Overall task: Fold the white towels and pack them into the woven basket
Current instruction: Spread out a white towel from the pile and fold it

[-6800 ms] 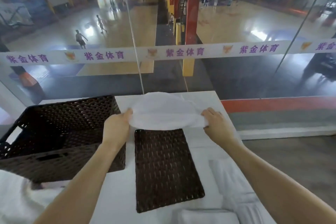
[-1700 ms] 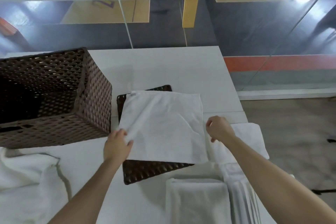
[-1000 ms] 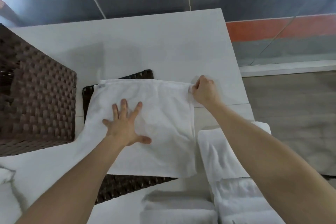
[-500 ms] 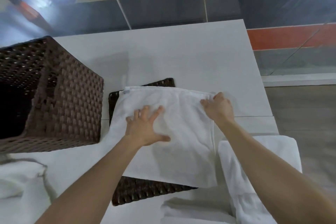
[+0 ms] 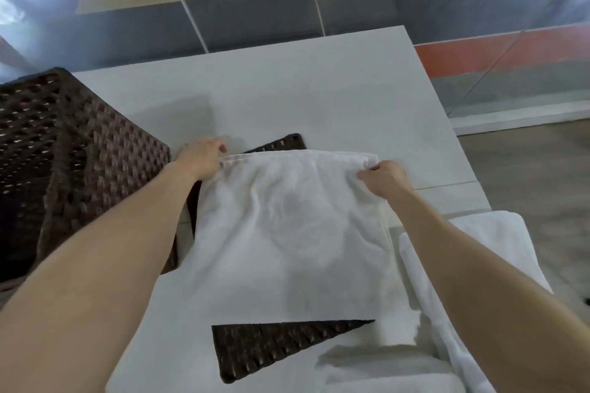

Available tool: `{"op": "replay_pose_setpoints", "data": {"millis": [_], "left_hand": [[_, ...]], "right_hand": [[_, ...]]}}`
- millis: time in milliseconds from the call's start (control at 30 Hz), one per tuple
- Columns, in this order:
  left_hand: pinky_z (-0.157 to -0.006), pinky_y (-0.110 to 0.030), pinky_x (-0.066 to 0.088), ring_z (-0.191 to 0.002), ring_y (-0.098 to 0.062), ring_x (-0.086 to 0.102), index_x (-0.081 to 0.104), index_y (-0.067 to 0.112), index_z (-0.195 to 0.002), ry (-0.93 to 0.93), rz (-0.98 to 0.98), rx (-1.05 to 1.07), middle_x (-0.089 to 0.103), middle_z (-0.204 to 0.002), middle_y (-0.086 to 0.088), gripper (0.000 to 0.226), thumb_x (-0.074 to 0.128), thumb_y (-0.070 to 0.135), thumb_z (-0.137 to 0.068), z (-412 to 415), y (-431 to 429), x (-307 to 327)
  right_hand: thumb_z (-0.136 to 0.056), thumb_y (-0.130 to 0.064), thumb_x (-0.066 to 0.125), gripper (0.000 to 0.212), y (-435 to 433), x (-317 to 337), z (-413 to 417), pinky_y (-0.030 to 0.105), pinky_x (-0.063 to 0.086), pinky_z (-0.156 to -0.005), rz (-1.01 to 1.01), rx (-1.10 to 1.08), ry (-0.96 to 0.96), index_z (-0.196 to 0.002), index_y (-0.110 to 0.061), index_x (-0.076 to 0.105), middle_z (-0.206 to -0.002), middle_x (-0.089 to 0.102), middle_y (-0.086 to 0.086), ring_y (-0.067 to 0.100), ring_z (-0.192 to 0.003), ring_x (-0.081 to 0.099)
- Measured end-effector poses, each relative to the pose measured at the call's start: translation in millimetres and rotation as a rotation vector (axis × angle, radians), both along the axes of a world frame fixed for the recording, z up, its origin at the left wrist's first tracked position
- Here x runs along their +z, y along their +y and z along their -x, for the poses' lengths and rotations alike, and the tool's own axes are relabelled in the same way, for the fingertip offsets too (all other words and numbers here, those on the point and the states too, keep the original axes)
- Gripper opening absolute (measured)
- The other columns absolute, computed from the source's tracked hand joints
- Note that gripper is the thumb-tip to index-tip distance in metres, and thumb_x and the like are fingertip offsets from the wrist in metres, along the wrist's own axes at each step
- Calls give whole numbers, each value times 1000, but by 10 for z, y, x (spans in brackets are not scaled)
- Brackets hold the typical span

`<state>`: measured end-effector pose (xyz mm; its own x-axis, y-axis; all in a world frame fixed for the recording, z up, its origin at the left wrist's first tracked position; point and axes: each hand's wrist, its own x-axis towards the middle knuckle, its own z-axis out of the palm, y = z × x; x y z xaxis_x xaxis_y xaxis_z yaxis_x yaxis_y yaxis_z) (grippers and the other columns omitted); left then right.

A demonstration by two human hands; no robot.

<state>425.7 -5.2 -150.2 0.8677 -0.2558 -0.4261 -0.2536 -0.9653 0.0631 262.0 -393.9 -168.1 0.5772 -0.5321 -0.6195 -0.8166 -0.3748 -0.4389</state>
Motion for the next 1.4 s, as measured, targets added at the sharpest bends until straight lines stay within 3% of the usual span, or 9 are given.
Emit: {"op": "replay_pose_setpoints", "data": {"millis": [167, 300, 433, 567, 767, 867, 1033, 1267, 1400], "left_hand": [[-97, -45, 56, -108, -31, 67, 62, 26, -101, 23, 61, 15, 70, -117, -7, 14, 74, 32, -100, -109, 22, -153], [-89, -42, 56, -98, -31, 68, 60, 24, -86, -27, 84, 79, 72, -103, -7, 25, 80, 32, -96, -121, 22, -215], [-85, -41, 54, -100, -35, 69, 62, 22, -89, -69, 69, 70, 75, -105, -12, 22, 80, 32, -96, -91, 67, -225], [-78, -42, 52, -97, -37, 69, 63, 22, -89, -159, 90, 104, 74, -102, -14, 19, 77, 30, -99, 47, 50, -307], [-71, -41, 45, -92, -41, 68, 67, 15, -91, -276, 142, 109, 71, -98, -17, 16, 77, 25, -99, 157, 75, -420], [-72, -42, 48, -91, -40, 68, 68, 16, -91, -266, 151, 114, 72, -97, -16, 15, 78, 26, -98, 164, 82, -385], [-76, -43, 56, -91, -38, 70, 71, 20, -89, -205, 154, 119, 77, -96, -14, 18, 82, 32, -94, 82, 130, -292], [-84, -44, 56, -100, -39, 70, 72, 17, -95, -192, 144, 131, 78, -103, -14, 13, 79, 28, -97, -33, 188, -201], [-85, -45, 56, -98, -40, 70, 67, 16, -94, -154, 159, 177, 77, -103, -17, 15, 80, 23, -96, -37, 297, -182]], "right_hand": [[-102, -49, 49, 45, 5, 1, -75, 52, 48, -110, 33, -131, -48, -107, -8, 66, -122, 70, 17, 39, -118, 64], [-73, -67, 68, 61, -44, -99, -134, 51, 52, -105, 19, -145, -27, -97, -11, 72, -102, 74, 9, 33, -104, 70], [-52, -76, 80, 67, -26, -149, -97, 49, 46, -104, -26, -193, -63, -86, -18, 73, -87, 71, -2, 27, -97, 70], [-67, -53, 90, 49, 25, -67, -90, 47, 39, -109, 32, -162, -125, -107, -33, 69, -100, 71, -11, 23, -104, 65], [-90, -39, 65, 28, -25, 45, -132, 47, 48, -104, 157, 174, -126, -115, -45, 55, -92, 60, -10, 26, -98, 60], [-87, -41, 70, 32, -108, 66, -190, 45, 53, -99, 174, 307, -66, -115, -39, 55, -101, 59, -7, 27, -98, 61], [-86, -42, 76, 24, -244, -53, -261, 42, 61, -90, 88, 204, -76, -85, -23, 62, -85, 68, -2, 31, -94, 71], [-88, -31, 71, 15, -286, -141, -271, 37, 55, -83, 91, 128, -118, -99, -22, 68, -92, 68, 0, 29, -96, 66], [-92, -29, 65, 10, -303, -120, -273, 32, 44, -73, 122, 133, -105, -95, -20, 66, -82, 62, -3, 27, -89, 61]]}}
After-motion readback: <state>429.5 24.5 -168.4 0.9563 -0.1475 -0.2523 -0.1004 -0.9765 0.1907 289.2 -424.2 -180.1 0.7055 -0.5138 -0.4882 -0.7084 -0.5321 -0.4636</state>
